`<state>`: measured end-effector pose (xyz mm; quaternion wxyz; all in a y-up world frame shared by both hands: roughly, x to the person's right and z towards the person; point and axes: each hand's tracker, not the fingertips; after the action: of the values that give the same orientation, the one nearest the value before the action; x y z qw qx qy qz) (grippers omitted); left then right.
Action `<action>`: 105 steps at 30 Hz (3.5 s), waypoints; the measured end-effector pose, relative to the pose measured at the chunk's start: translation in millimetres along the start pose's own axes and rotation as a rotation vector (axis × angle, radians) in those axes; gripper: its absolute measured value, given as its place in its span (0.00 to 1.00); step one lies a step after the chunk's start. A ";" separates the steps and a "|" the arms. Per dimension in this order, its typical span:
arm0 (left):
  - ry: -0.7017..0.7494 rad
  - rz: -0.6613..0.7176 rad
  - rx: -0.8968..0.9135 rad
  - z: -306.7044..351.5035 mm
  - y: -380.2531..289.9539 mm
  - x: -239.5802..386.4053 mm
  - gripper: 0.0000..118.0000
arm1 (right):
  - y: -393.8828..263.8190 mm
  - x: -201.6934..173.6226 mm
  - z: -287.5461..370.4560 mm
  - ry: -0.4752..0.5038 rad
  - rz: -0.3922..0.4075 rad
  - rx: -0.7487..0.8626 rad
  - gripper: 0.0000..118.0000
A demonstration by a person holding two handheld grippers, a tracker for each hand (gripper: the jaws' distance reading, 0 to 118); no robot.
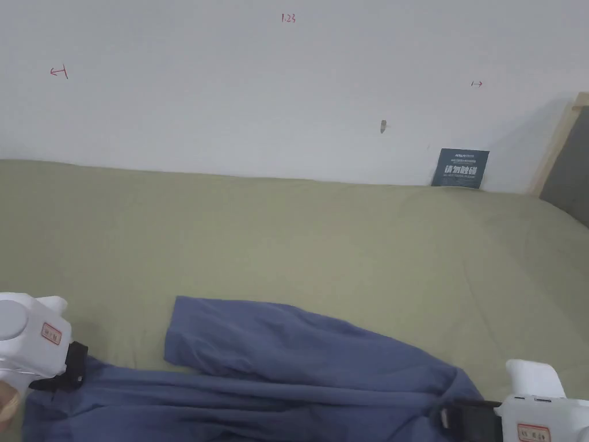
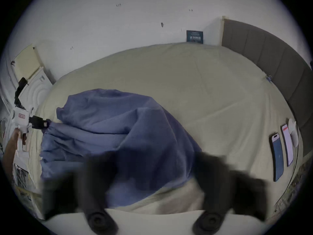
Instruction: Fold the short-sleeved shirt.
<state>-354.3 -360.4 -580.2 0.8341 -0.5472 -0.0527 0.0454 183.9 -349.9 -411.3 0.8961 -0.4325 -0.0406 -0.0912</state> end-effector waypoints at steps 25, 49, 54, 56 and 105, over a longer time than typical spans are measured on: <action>-0.121 0.021 0.550 173.6 55.4 7.3 0.03 | 103.2 -40.2 87.3 0.074 0.071 0.348 0.08; -0.062 0.030 0.857 276.4 142.9 8.9 0.03 | 270.4 -60.4 149.4 0.056 0.120 0.707 0.08; -0.063 0.071 0.859 270.7 154.6 4.5 0.03 | 281.2 -57.2 138.3 0.062 0.086 0.709 0.08; -0.065 0.079 0.852 265.7 156.5 3.9 0.03 | 280.4 -58.6 132.1 0.060 0.091 0.712 0.08; -0.085 0.157 0.271 80.7 -247.2 -48.1 0.34 | -94.3 36.2 49.1 0.016 0.001 0.167 0.21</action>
<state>-408.6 -391.6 -323.2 0.8911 -0.4298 -0.0384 0.1403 201.0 -373.6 -302.9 0.9294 -0.3553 -0.0406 -0.0906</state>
